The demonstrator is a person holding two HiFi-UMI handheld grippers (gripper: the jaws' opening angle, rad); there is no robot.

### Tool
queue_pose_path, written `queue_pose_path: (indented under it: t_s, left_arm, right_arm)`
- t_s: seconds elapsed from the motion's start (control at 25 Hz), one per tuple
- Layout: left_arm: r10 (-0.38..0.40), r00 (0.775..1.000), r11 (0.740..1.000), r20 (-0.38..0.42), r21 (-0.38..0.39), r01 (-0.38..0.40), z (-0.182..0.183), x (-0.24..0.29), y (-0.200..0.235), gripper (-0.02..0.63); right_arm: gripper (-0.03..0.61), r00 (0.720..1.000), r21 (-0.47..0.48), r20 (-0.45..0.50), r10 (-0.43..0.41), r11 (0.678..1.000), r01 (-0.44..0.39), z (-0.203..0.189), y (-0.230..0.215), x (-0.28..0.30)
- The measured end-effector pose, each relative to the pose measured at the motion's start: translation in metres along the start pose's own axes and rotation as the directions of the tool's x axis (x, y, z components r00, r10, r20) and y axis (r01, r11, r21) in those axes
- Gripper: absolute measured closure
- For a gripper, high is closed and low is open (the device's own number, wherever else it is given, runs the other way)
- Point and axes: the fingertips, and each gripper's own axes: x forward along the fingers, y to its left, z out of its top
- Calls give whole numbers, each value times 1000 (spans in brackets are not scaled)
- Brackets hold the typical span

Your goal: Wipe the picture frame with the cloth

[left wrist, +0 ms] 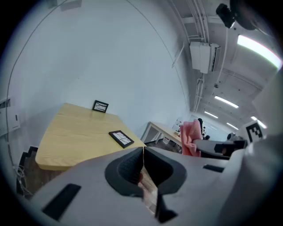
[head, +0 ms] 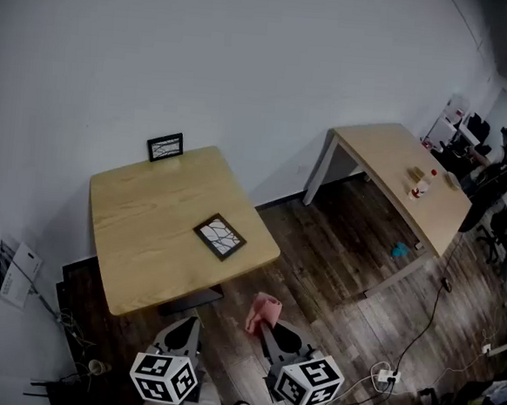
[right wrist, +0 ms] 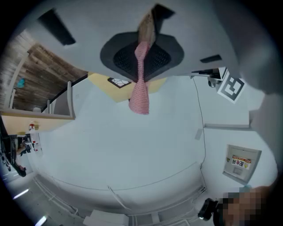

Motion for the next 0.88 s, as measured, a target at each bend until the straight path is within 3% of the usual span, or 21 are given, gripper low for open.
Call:
queue_pose_path:
  t_s: [0.2, 0.36, 0.56, 0.88]
  left_arm:
    - [-24, 1000, 1000, 0, 12, 24, -52, -50, -83, 609]
    - [-20, 1000, 1000, -16, 21, 20, -86, -82, -122, 609]
    - [-14, 1000, 1000, -24, 7, 14, -102, -102, -134, 609]
    - [13, 1000, 1000, 20, -21, -13, -98, -112, -144, 609]
  right_arm:
    - [560, 1000, -29, -8, 7, 1000, -7, -32, 3, -91]
    - [560, 999, -32, -4, 35, 999, -35, -46, 9, -138]
    - [560, 998, -28, 2, 62, 998, -62, -55, 22, -163]
    - [560, 995, -22, 38, 95, 995, -94, -53, 23, -186]
